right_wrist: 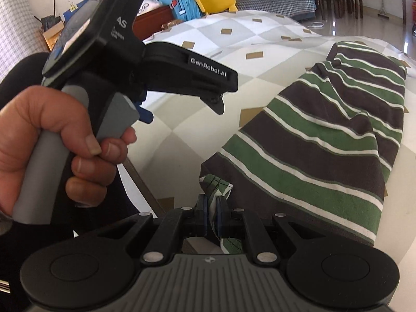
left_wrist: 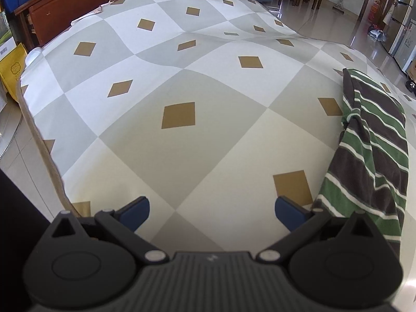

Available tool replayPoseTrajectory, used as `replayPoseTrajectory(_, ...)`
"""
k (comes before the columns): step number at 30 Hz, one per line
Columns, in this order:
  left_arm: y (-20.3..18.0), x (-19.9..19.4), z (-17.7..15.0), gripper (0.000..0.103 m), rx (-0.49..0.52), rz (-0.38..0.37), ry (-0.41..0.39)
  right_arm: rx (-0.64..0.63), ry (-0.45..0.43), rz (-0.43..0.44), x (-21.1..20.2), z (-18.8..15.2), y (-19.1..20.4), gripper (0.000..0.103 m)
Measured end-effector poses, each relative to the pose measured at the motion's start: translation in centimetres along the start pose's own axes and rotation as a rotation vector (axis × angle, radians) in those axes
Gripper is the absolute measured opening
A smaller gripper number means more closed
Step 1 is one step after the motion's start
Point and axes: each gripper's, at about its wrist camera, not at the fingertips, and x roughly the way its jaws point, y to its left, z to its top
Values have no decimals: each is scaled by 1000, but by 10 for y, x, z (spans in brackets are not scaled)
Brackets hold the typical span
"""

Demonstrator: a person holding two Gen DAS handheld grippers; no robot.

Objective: Fold clothes
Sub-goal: 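Lift the gripped shirt edge with the right tool and fold it over lengthwise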

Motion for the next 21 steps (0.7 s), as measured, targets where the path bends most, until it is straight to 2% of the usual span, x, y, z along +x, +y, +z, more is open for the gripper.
replayPoseTrajectory(6,-12,0,-6,103,39,-37,11,23,57,-16,5,-8,-10,10)
replayPoseTrajectory(8,-18,-2,-8,103,66,-51,4,43,51,-8,2,-9,-14,11)
replayPoseTrajectory(12,-29,-7,-11,103,122,-67,-20,46,9,-22,-14,-6,-17,20)
replayPoseTrajectory(14,-33,-8,-12,103,137,-73,-27,75,-12,-35,-24,-5,-21,21)
replayPoseTrajectory(21,-43,-10,-16,103,169,-98,-23,228,-58,-176,-53,-7,-52,23)
